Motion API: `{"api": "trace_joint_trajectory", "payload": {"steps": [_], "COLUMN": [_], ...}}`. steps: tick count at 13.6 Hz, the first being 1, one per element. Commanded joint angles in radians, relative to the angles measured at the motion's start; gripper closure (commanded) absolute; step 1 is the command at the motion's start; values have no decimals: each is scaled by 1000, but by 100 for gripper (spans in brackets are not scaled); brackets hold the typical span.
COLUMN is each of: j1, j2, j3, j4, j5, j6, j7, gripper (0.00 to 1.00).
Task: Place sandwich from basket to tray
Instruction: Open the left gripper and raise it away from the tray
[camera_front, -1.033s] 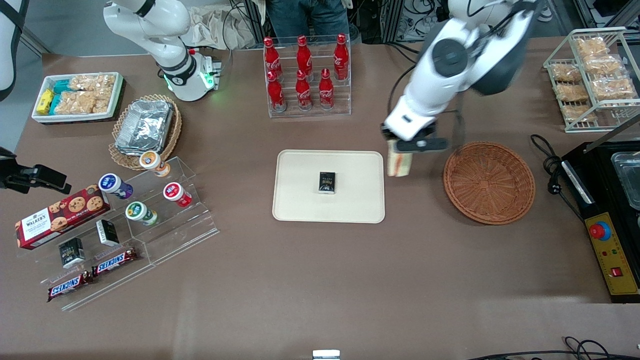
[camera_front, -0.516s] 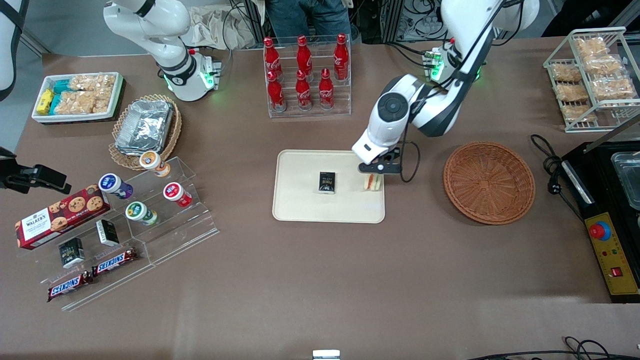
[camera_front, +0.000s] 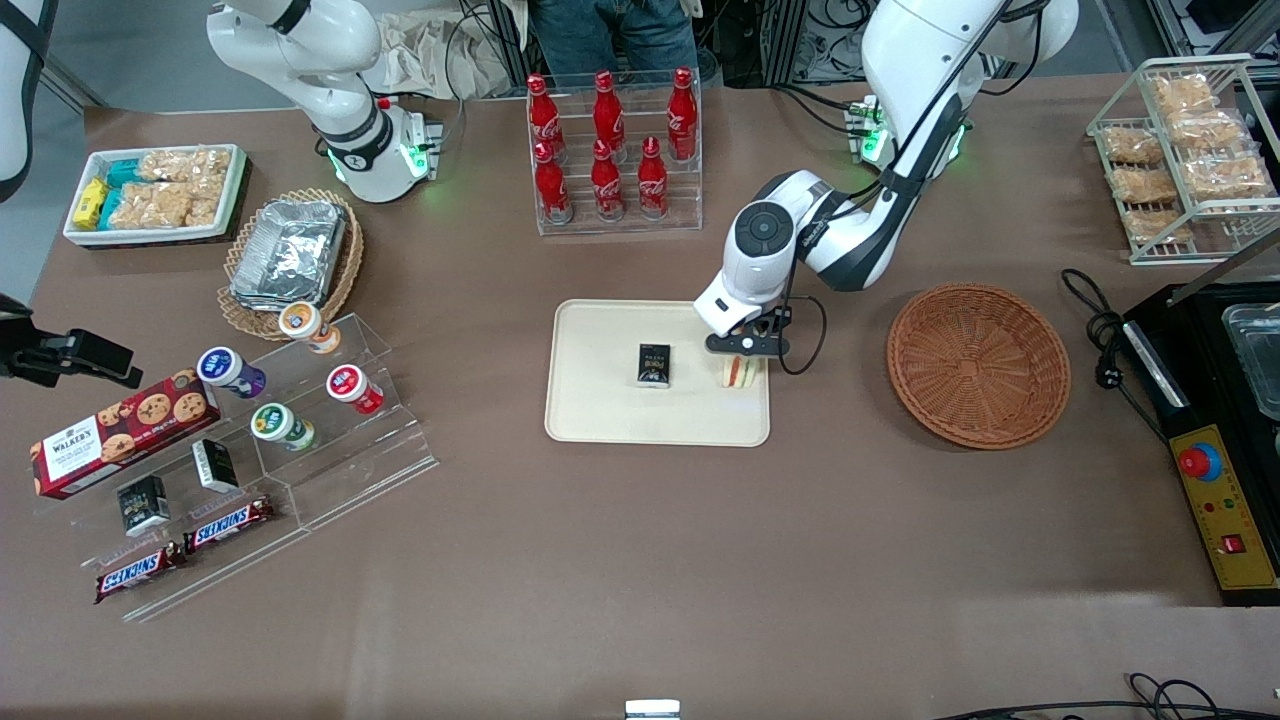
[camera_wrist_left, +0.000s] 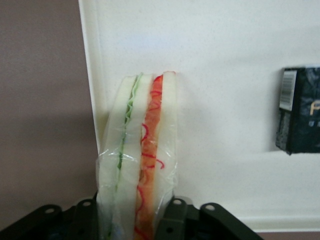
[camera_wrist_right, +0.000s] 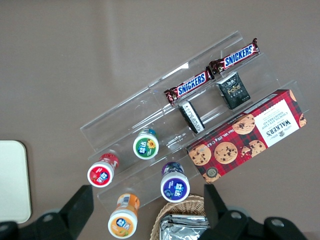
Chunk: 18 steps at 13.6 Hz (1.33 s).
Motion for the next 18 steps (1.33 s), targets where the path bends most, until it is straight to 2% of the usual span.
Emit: {"api": "trace_joint_trajectory", "payload": {"steps": [1, 4, 5, 7, 11, 12, 14, 16, 18], "j1": [-12, -4, 2, 20, 94, 126, 261, 342, 372], "j2": [-18, -59, -61, -99, -243, -277, -341, -383, -438], "j3": [7, 7, 7, 15, 15, 16, 12, 18, 65], "j4": [66, 329, 423, 516, 521, 524, 539, 550, 538], "j5": [29, 22, 18, -4, -60, -95, -184, -192, -175], "j6": [-103, -558, -650, -705, -737, -786, -905, -1002, -1019], "j7": [-101, -92, -92, -92, -31, 41, 188, 350, 411], "gripper": [0, 0, 0, 0, 0, 0, 0, 0, 0]}}
